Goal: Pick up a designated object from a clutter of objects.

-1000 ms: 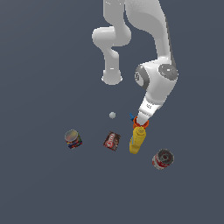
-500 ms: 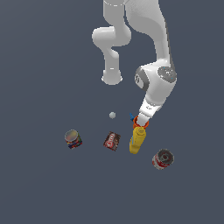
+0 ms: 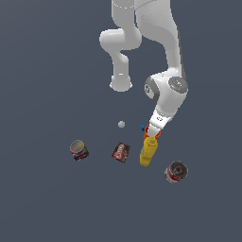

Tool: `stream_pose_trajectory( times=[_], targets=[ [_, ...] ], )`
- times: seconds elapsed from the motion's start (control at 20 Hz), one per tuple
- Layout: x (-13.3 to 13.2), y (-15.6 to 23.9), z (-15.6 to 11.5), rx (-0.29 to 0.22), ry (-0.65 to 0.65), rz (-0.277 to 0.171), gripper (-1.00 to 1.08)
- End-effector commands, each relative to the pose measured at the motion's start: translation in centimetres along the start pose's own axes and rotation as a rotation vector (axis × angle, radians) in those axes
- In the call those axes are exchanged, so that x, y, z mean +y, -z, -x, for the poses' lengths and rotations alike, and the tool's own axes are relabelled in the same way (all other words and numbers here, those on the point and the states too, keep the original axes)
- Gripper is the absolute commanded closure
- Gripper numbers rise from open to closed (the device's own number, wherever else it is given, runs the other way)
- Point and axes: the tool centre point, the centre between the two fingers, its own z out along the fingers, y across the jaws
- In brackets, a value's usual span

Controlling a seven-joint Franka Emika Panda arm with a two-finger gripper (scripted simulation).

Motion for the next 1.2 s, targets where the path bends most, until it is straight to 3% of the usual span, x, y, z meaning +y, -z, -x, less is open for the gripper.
stream_pose_trajectory(
  times=[0.0, 0.65, 1.15],
  targets=[
    [0.0, 0.0, 0.0, 0.000, 0.001, 0.000, 1.08],
    [0.2, 0.7, 0.5, 0.001, -0.001, 0.001, 1.08],
    [0.8, 4.7, 3.8, 0.001, -0.001, 0.001, 1.08]
  ],
)
